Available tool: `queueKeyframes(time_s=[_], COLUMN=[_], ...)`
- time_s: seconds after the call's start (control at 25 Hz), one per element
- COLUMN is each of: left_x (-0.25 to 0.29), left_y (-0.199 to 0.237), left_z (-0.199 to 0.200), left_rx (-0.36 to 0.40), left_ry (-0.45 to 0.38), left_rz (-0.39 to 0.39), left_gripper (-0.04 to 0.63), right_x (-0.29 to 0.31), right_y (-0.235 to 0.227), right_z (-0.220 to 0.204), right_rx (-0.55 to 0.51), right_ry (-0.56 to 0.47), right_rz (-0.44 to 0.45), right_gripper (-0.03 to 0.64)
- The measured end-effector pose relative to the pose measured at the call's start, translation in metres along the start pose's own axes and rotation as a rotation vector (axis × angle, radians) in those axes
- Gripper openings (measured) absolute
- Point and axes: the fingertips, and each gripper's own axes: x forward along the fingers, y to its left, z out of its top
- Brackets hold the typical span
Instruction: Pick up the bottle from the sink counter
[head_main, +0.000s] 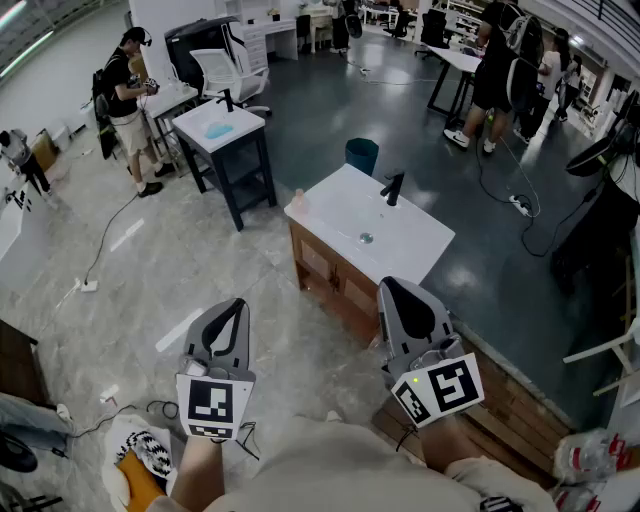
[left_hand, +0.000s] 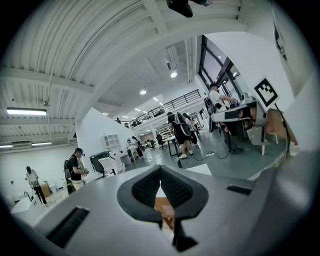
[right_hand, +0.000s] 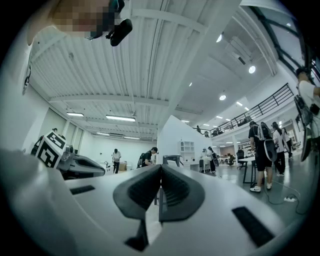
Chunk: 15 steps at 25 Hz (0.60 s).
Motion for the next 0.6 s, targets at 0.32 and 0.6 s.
queueKeyframes(time_s=[0.32, 0.6], left_x=[0.010, 0.023], left_y=[0.003, -0.002], left_z=[0.002, 0.002], left_rx=[-0.004, -0.025], left_ry=[0.000, 0.011], left_rz=[0.004, 0.024], left_gripper=[0.006, 0.006], right_x=[0.012, 0.021], right_y=[-0.001, -0.015], right_z=[-0.006, -0.014], right_rx=[0.010, 0.002], right_ry=[0.006, 0.019], right_rz=[0.031, 0.063], right_gripper=[-0.003, -0.003])
